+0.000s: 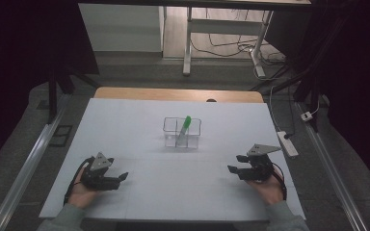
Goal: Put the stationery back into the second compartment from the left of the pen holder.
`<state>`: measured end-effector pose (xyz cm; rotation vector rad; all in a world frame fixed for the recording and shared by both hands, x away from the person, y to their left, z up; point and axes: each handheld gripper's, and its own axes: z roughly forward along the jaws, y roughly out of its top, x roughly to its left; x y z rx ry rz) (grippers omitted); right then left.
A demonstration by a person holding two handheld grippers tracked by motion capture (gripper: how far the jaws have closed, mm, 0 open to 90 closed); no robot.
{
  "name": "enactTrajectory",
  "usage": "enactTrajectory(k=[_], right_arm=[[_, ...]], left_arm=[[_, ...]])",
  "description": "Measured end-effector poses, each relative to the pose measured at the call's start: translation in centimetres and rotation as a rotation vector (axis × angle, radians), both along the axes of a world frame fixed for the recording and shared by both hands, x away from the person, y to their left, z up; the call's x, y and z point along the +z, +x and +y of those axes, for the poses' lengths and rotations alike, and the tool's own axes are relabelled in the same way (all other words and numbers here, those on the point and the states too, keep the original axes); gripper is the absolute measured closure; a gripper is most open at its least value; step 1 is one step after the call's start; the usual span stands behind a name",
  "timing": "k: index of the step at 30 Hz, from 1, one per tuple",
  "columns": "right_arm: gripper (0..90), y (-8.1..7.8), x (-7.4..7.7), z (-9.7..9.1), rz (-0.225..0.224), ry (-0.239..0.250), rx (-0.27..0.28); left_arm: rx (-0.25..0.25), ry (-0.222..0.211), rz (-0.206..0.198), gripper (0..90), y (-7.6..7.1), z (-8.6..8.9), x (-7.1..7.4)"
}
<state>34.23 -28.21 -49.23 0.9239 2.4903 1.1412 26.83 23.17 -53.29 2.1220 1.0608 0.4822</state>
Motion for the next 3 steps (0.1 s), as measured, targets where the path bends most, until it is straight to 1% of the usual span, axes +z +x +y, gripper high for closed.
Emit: enactTrajectory(k=[1,3], right_arm=[[39.6,-0.01,0.0,0.04,0.001,0.005,0.003],[39.2,-0.04,0.09,0.08,-0.006,-0.005,0.005]], left_arm=[[0.0,-0.003,-0.001,20.9,-0.01,0.01,0.0],[0.001,-0.005,-0.002,20.9,-0.05,0.04,0.06]])
